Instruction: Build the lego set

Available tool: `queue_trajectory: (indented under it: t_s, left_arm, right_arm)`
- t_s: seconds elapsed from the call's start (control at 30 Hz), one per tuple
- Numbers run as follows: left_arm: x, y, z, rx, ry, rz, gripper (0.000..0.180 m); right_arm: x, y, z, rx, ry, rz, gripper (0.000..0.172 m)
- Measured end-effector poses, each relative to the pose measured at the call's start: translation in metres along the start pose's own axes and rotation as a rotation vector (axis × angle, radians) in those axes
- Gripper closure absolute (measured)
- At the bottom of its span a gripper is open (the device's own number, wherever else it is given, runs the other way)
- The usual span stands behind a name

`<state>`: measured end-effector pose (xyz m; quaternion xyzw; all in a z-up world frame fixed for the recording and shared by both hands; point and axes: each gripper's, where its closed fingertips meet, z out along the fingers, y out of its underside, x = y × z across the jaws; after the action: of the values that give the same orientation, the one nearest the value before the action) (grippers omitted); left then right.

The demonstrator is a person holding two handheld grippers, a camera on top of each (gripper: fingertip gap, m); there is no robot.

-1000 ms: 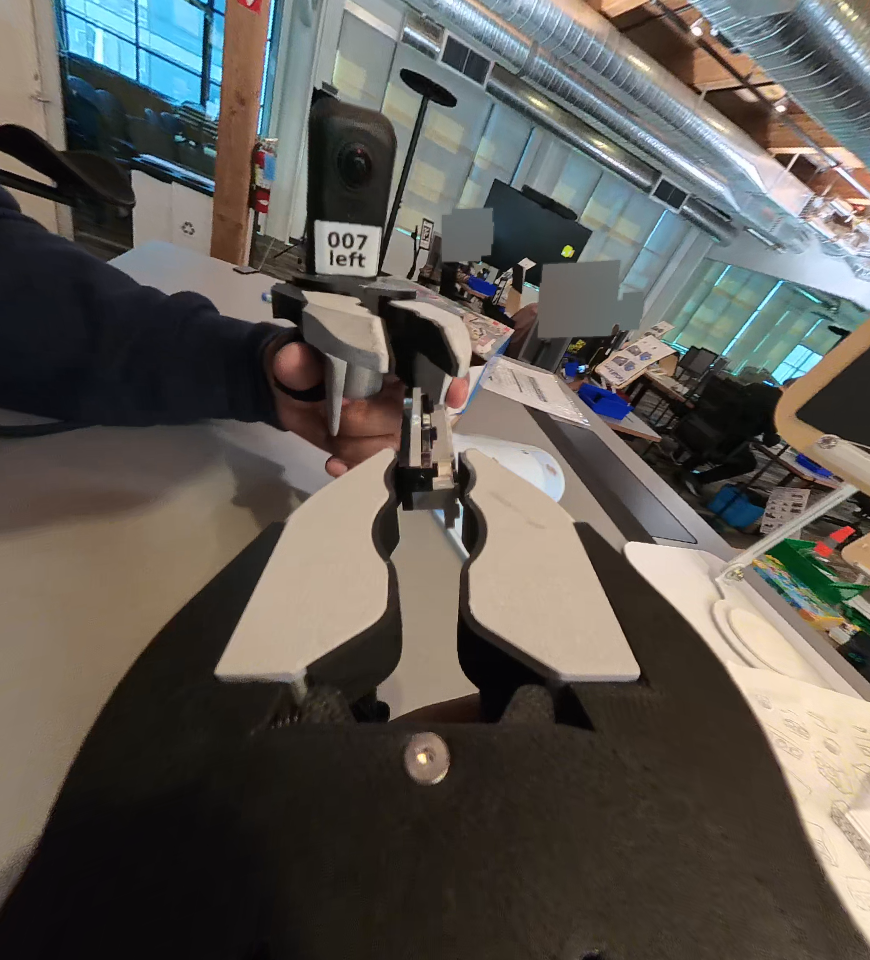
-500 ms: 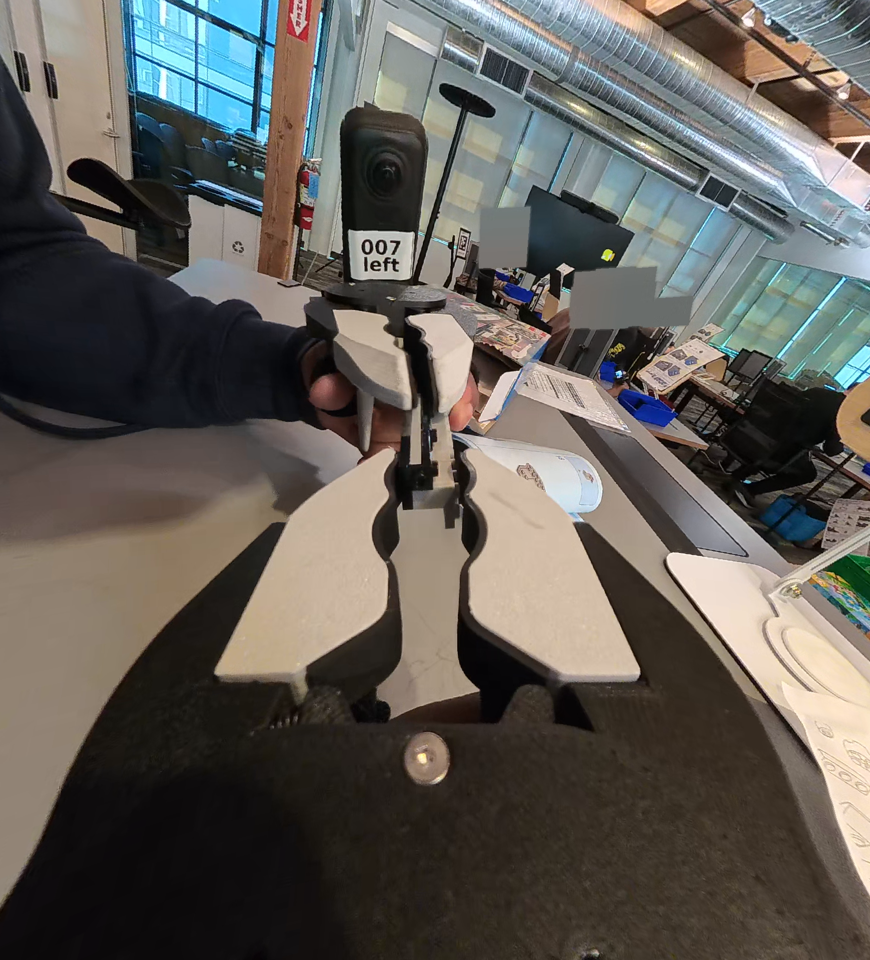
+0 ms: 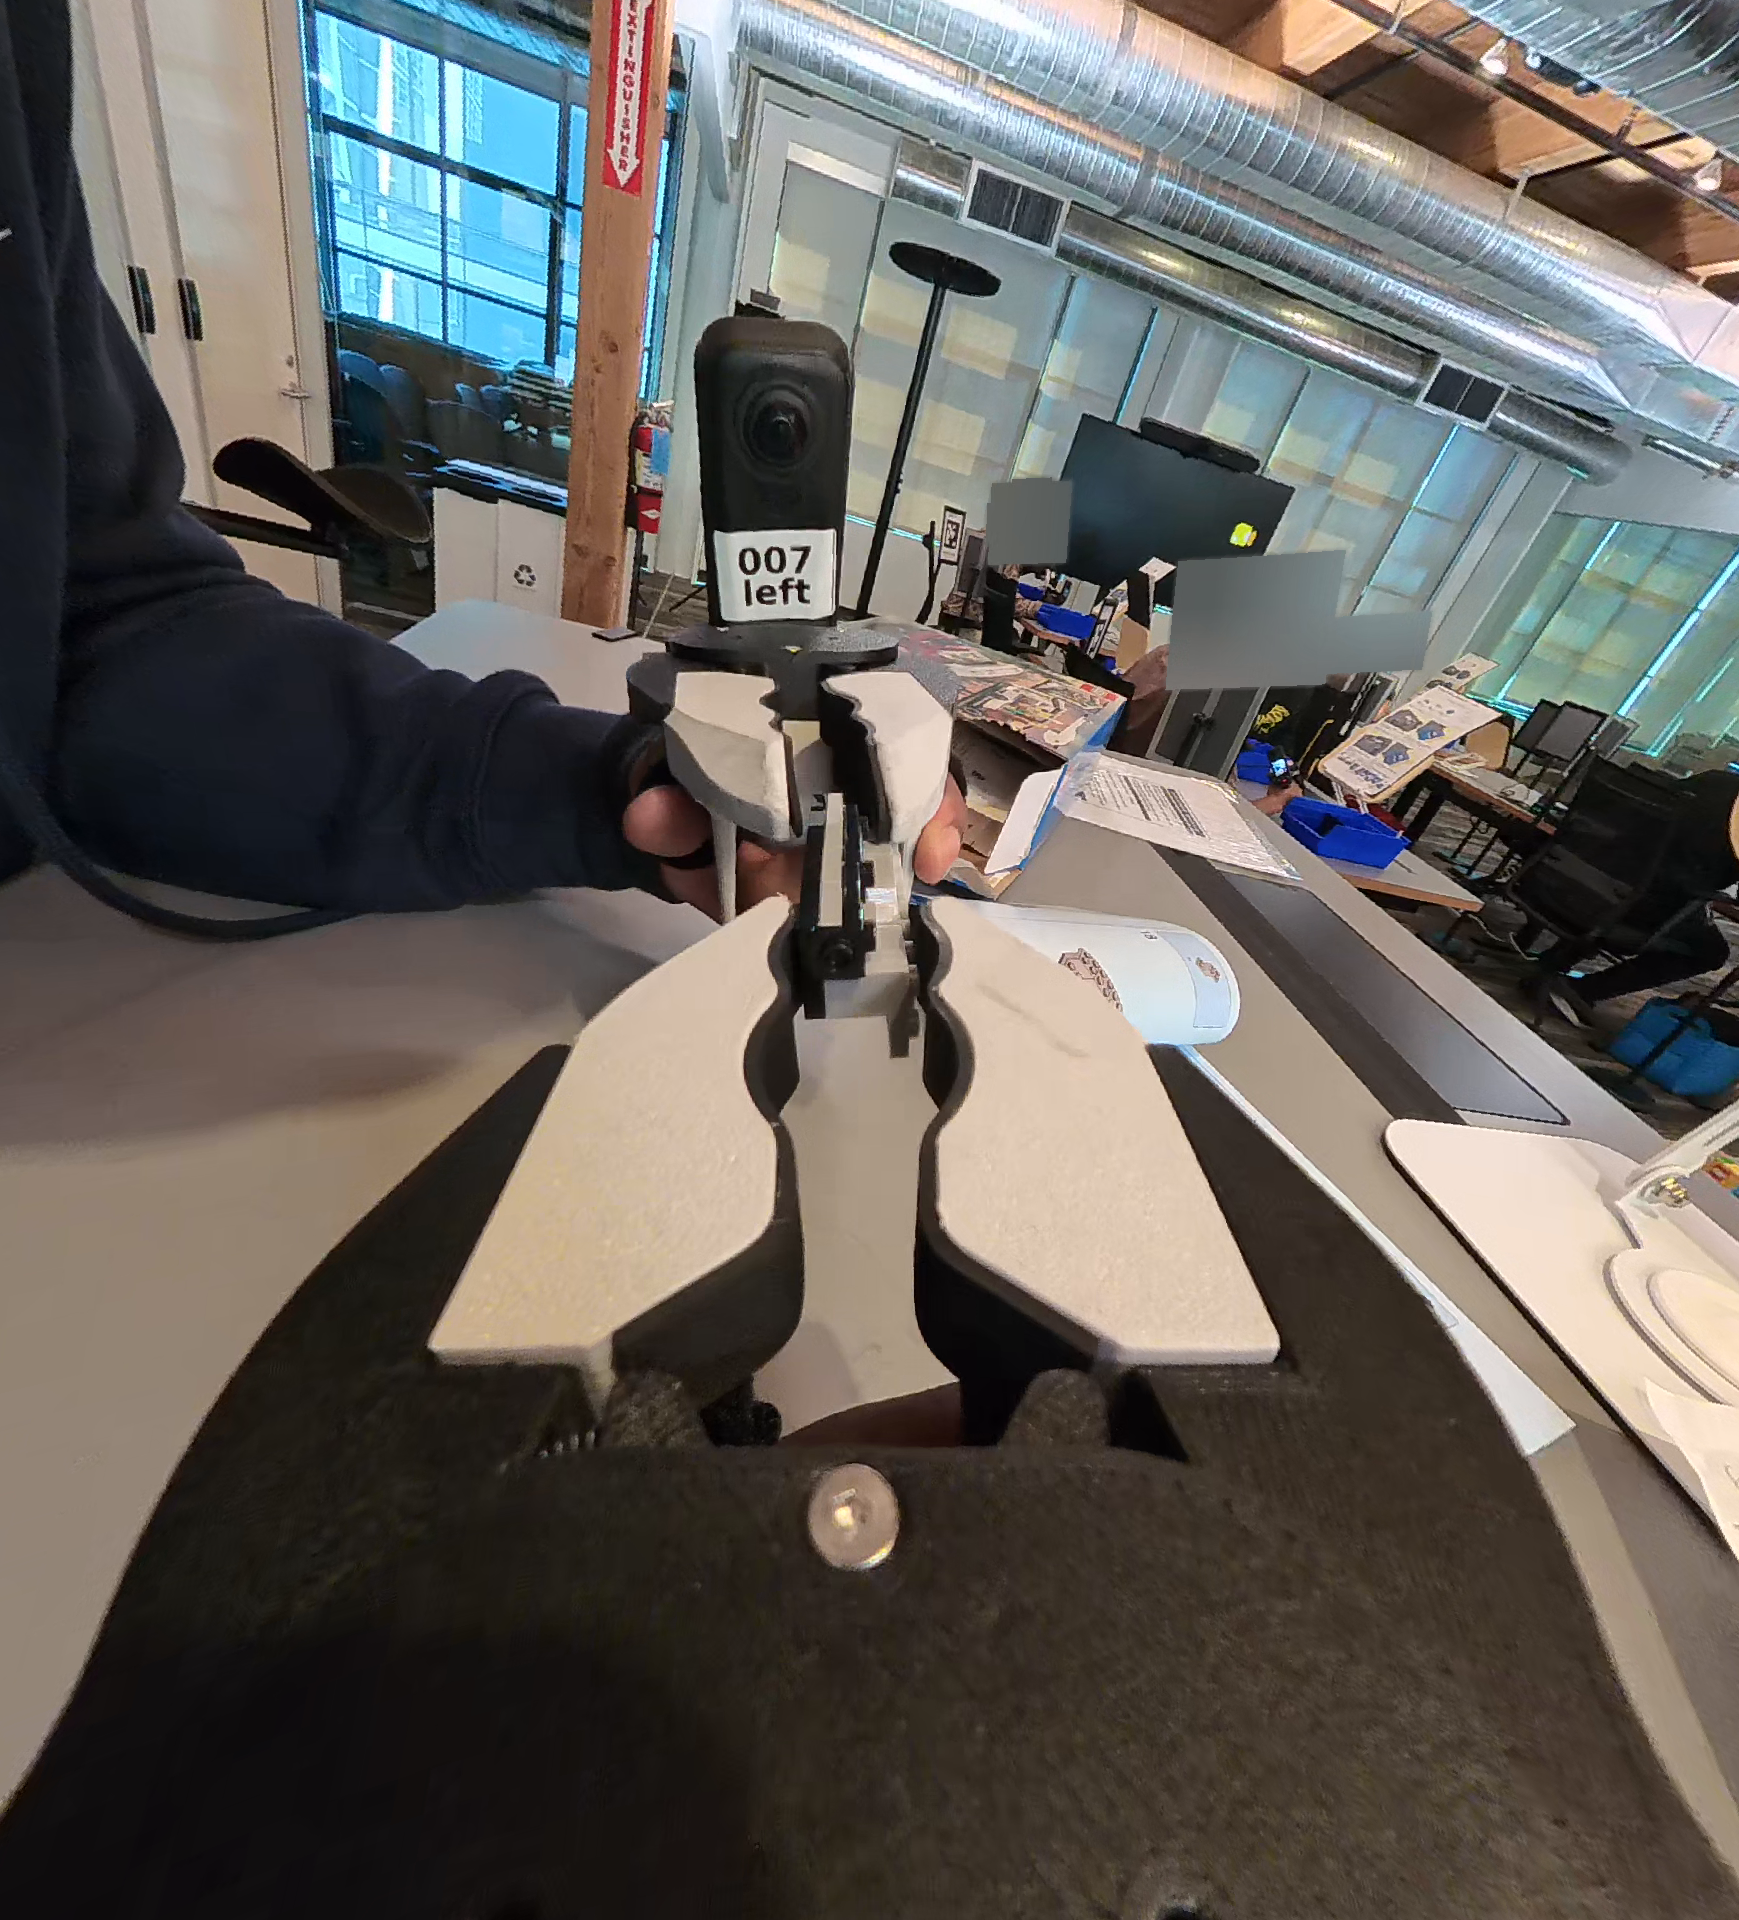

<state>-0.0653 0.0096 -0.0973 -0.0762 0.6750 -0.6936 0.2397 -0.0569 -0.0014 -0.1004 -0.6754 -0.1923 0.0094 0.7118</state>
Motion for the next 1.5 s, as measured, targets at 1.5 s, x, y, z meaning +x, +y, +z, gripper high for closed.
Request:
queue_trajectory:
  t_s: [1.5]
  left_arm:
    - [-0.001,0.019,0.005,-0.165,-0.047,0.16,0.169]
  right_arm:
    - [0.0,0.02,0.005,-0.313,0.024,-0.172,0.159]
